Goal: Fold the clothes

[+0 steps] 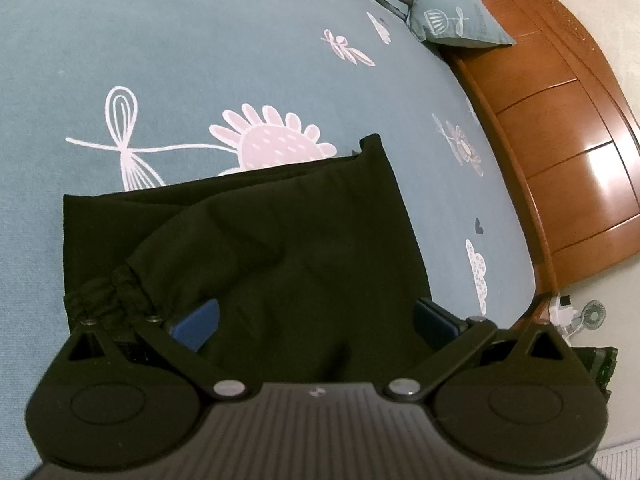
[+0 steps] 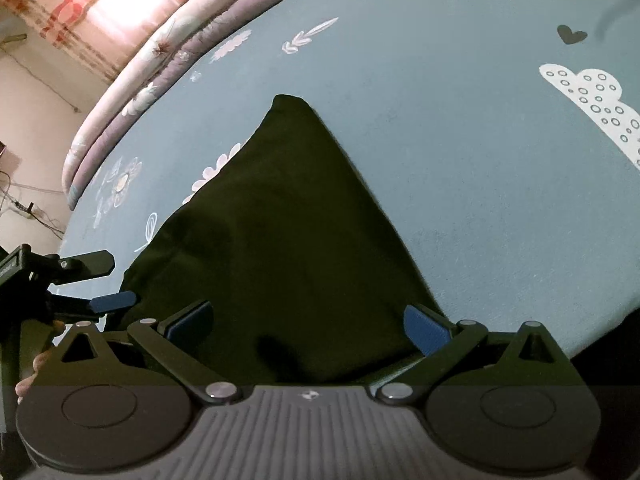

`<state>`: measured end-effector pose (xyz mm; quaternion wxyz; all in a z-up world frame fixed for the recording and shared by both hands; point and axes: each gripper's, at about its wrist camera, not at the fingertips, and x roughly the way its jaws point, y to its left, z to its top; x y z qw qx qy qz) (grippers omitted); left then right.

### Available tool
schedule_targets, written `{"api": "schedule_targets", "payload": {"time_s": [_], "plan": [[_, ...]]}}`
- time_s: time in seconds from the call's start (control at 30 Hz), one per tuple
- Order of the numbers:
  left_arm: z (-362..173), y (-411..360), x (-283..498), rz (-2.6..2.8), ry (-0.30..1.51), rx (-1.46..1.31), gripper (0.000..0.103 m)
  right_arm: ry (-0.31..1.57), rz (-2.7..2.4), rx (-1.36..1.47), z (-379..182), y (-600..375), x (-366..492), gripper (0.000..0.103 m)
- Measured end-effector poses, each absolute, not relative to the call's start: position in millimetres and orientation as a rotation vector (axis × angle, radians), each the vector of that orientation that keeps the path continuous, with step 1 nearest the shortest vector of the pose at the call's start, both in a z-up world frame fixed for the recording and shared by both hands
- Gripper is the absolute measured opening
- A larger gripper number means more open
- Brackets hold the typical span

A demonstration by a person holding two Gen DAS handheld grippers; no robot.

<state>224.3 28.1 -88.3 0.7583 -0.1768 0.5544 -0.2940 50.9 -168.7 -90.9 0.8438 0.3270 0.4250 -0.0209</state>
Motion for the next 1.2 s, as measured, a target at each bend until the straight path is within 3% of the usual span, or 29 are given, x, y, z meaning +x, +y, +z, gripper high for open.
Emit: {"api": "schedule_targets", "payload": {"time_s": [0.5, 0.73, 1.2], "plan": [[-86, 27, 223, -0.651, 1.209, -0.386, 0.102, 0.903, -0.044, 0.689, -92, -168, 50, 0.103], [-72, 49, 220, -0.692, 1.129, -0.475, 0.102, 0.905, -0.039, 0.68, -93, -167, 50, 0.103], [-103, 51, 236, -0.647, 1.224, -0.511, 0.102, 0.898, -0.028, 0.672, -97, -165, 51, 0.103]]}}
